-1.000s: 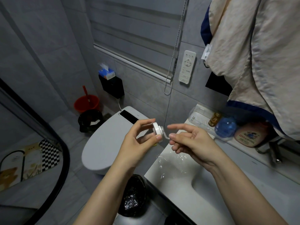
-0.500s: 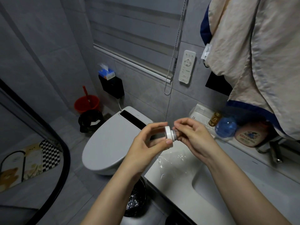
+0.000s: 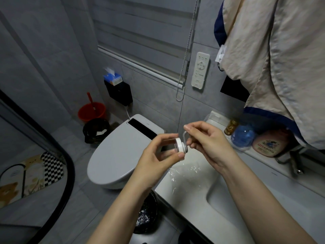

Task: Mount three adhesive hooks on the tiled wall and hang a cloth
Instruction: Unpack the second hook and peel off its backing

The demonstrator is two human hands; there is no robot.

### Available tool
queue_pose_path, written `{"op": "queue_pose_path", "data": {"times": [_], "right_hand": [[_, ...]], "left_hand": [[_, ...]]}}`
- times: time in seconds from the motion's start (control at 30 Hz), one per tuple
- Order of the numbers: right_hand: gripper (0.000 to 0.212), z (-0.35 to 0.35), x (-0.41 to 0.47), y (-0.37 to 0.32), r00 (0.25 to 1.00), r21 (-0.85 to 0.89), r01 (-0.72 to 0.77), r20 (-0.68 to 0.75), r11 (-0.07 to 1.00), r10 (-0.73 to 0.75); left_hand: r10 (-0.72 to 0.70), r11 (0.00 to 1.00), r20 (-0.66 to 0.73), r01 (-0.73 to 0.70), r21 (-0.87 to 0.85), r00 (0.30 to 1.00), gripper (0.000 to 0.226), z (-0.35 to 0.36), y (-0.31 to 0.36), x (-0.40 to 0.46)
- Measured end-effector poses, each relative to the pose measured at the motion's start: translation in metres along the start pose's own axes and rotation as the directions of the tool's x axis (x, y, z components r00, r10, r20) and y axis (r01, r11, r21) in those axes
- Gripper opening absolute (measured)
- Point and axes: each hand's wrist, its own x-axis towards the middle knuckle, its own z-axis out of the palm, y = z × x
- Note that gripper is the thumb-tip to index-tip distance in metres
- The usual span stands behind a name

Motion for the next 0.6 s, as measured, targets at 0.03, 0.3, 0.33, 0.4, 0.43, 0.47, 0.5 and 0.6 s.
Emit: {"op": "queue_pose_path", "data": {"times": [0.03,0.3,0.33,0.4,0.43,0.47,0.5,0.6], "right_hand": [[0.006,-0.002,0.002,0.002,1.000,-0.010,0.000,-0.008,1.000,0.000],[0.008,-0.004,-0.007,0.029,0.981,0.052,-0.188,0.064,0.981,0.184],[0.007,-0.005,-0.011,0.030,0.977,0.082,-0.205,0.083,0.975,0.198],[0.009,-0.006,-0.017,0.027,0.967,0.127,-0.235,0.133,0.964,0.218],[0.012,-0.007,-0.019,0.024,0.963,0.143,-0.244,0.156,0.959,0.221],[0.014,-0.006,-0.020,0.021,0.961,0.165,-0.248,0.170,0.954,0.220],[0.014,-0.006,-0.020,0.017,0.961,0.194,-0.248,0.171,0.949,0.217],[0.017,-0.004,-0.016,0.006,0.983,0.178,-0.169,0.097,0.969,0.153]], "left_hand": [[-0.013,1.000,0.033,0.013,0.008,0.999,0.045,0.000,0.000,-0.001],[0.055,0.998,-0.007,-0.055,0.032,0.998,0.046,-0.011,0.009,0.002],[0.071,0.997,-0.036,-0.069,0.042,0.997,0.046,-0.013,0.009,0.003],[0.089,0.994,-0.072,-0.084,0.076,0.993,0.046,-0.017,0.008,0.004],[0.092,0.991,-0.072,-0.084,0.100,0.993,0.046,-0.018,0.007,0.005],[0.086,0.990,-0.062,-0.078,0.119,0.994,0.046,-0.017,0.005,0.004],[0.069,0.990,-0.041,-0.063,0.125,0.997,0.046,-0.016,0.003,0.004],[-0.010,0.998,0.021,0.009,0.058,1.000,0.044,-0.006,-0.002,-0.001]]}}
